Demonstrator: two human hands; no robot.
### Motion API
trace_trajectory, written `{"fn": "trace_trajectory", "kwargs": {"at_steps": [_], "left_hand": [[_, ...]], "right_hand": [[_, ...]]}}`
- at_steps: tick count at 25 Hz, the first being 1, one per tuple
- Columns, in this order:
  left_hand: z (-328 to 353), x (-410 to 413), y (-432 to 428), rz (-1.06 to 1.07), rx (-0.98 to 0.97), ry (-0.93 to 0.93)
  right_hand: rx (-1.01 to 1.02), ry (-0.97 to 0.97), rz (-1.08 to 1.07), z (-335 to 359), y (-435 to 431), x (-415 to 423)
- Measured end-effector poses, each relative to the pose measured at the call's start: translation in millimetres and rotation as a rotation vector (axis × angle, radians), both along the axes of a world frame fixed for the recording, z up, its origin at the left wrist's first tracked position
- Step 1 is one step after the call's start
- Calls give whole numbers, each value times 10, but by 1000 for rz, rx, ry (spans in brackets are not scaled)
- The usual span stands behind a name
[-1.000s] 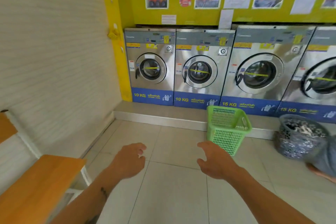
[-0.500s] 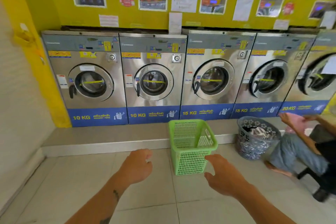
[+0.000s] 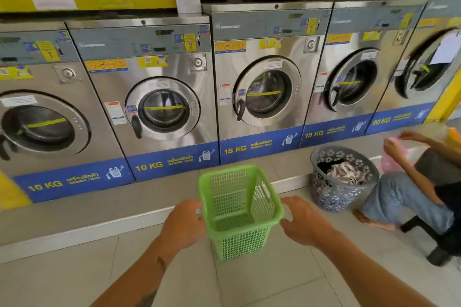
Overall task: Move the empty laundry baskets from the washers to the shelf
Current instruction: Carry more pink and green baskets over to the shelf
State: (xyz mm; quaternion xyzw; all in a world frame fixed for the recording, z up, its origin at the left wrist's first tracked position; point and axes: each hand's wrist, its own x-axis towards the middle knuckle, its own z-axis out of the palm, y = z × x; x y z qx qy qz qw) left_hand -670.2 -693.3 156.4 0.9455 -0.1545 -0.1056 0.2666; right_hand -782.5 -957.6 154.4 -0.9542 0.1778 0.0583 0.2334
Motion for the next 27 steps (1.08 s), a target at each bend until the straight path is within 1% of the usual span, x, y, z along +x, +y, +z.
{"fn": "trace_trajectory", "kwargs": {"at_steps": [5, 8, 10, 15, 19, 23, 27], "left_hand": [[-331, 845, -477, 149, 36, 3], [-606, 1340, -678, 182, 73, 2], [-884, 1746, -791, 175, 102, 21], [-1520, 2543, -1001, 93, 275, 125], [-1947, 3056, -1110, 20, 392, 142], [-2691, 3400, -1233, 22, 417, 116], [-3728, 3498, -1279, 19, 451, 108]], "right_hand": [[-43, 116, 66, -162, -688, 1138], [-67, 165, 102, -400, -922, 1736], [-53, 207, 109, -652, -1056, 2122], [-63, 366, 93, -1242, -1398, 2833], [-40, 442, 53, -1645, -1636, 3347], [0, 440, 8, -2466, -1843, 3841], [-71, 418, 13, -3479, -1961, 4123]]}}
